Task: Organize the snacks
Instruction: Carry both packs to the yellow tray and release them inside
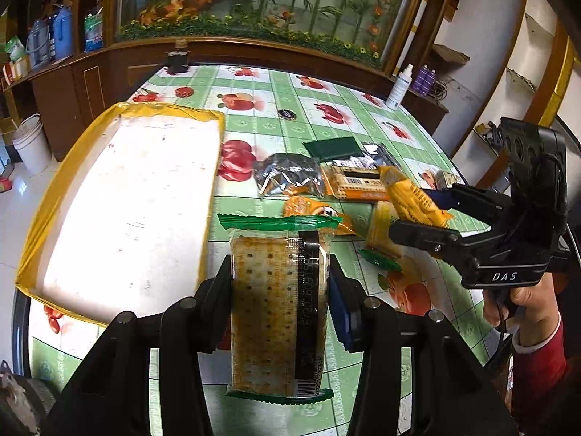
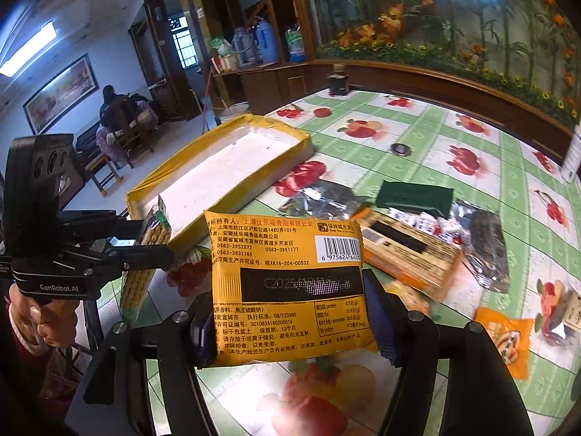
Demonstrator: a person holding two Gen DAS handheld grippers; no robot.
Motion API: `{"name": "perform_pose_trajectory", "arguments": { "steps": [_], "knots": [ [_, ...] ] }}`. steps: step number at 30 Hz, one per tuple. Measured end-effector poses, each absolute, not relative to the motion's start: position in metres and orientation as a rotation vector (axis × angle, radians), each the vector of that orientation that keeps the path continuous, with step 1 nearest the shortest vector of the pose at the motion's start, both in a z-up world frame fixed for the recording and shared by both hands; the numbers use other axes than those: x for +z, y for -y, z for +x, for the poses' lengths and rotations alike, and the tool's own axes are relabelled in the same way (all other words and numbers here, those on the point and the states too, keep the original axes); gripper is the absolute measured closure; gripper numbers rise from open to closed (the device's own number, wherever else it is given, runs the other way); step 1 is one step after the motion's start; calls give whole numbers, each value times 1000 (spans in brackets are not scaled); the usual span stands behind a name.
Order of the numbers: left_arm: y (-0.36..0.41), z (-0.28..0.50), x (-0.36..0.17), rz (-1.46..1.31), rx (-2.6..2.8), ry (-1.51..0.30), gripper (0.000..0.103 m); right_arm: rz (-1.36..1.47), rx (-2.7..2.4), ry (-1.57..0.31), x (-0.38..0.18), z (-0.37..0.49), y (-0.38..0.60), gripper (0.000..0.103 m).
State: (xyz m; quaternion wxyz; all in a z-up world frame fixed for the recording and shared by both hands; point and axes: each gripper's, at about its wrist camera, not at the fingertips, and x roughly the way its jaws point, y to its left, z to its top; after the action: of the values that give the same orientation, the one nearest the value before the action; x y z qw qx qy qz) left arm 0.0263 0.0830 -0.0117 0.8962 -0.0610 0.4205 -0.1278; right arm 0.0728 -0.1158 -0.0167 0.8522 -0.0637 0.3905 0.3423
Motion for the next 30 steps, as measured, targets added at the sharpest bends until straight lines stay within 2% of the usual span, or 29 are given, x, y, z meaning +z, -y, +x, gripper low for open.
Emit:
{"name": "perform_pose_trajectory", "arguments": {
  "steps": [30],
  "knots": [
    [-165,22,6,-135,57,-747,58,-171,829,-767,-4,86,18,34]
  ]
}}
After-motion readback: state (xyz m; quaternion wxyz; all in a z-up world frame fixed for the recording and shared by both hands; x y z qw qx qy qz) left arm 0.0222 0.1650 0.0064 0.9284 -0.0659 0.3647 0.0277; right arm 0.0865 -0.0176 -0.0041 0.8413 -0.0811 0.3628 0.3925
